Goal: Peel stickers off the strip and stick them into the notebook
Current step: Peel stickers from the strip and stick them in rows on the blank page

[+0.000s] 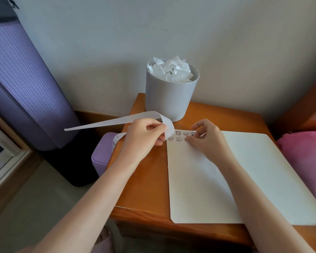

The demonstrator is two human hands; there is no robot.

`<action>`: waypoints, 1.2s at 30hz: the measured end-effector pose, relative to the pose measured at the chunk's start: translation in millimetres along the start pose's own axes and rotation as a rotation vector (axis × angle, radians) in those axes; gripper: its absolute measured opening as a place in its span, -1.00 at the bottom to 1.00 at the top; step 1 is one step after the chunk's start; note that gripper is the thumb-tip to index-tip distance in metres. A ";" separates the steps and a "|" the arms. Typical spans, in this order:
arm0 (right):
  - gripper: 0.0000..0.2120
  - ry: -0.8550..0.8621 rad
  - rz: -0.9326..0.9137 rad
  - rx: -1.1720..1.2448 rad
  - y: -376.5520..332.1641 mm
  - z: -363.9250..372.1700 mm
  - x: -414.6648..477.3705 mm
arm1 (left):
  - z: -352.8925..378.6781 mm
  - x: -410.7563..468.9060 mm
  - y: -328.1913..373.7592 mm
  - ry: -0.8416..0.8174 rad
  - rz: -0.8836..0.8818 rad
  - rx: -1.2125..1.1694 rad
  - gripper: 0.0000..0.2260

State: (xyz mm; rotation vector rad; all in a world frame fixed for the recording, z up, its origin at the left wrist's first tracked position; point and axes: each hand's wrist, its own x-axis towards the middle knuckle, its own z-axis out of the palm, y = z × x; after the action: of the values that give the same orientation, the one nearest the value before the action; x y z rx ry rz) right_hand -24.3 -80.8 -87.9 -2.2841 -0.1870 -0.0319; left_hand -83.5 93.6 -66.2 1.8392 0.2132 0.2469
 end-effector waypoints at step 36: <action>-0.85 -0.215 -0.256 0.348 -30.2 -8.9 -15.8 | 3.9 1.7 2.1 -0.021 0.075 -0.135 -0.94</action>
State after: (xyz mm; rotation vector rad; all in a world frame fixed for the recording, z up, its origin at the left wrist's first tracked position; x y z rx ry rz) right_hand -43.9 -69.8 -60.8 -1.9016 -0.5529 0.1061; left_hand -80.7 89.9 -65.2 1.7170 0.1102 0.2876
